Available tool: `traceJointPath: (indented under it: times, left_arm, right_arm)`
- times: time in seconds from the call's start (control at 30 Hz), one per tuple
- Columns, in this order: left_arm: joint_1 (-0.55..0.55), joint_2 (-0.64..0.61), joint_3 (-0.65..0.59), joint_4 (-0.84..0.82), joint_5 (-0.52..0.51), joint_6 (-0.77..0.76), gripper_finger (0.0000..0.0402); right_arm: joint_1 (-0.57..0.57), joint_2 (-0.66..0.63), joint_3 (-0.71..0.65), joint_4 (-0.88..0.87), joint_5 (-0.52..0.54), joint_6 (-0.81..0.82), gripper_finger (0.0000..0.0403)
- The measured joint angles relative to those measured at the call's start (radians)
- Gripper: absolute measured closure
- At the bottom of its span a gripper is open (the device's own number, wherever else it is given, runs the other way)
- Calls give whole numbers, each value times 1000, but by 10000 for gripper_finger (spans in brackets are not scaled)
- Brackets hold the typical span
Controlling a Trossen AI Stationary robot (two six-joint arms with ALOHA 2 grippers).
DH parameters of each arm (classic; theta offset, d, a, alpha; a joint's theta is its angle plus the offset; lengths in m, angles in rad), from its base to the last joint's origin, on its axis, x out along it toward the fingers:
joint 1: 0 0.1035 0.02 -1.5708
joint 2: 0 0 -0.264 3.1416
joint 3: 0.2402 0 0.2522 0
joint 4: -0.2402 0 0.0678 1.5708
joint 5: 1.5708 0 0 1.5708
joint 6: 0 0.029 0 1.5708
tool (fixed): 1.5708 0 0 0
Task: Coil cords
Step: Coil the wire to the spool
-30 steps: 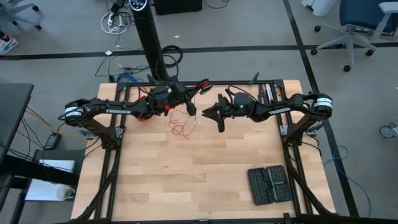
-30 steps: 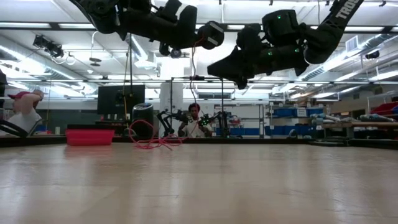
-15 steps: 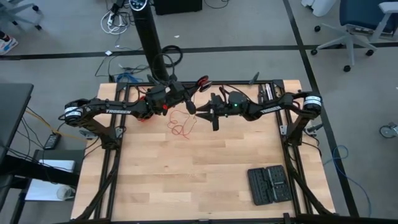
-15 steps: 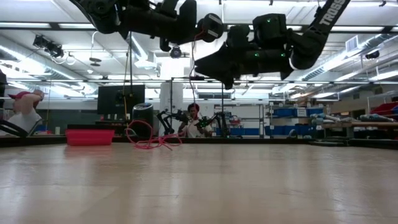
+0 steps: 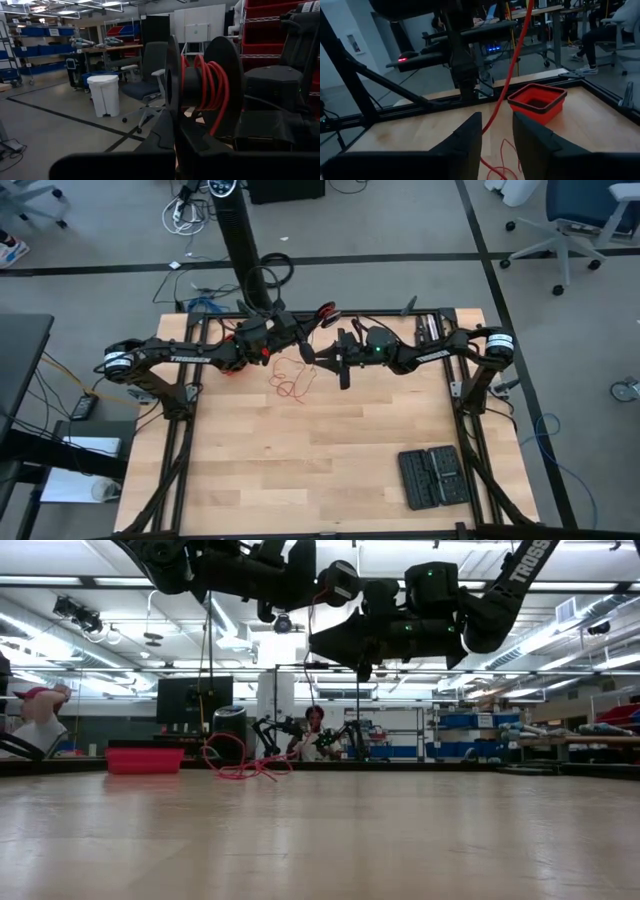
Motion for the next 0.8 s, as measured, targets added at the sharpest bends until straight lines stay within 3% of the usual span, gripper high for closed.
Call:
traceJointPath:
  times: [0.27,0.47,0.8]
  left_arm:
    - [0,0,0,24,0,0,401]
    - [0,0,0,23,0,0,401]
    - [0,0,-1,14,12,-2,401]
  right_arm:
    - [0,0,0,3,17,-20,339]
    - [-1,0,0,2,17,-46,396]
    - [-66,-14,-14,-116,21,-27,401]
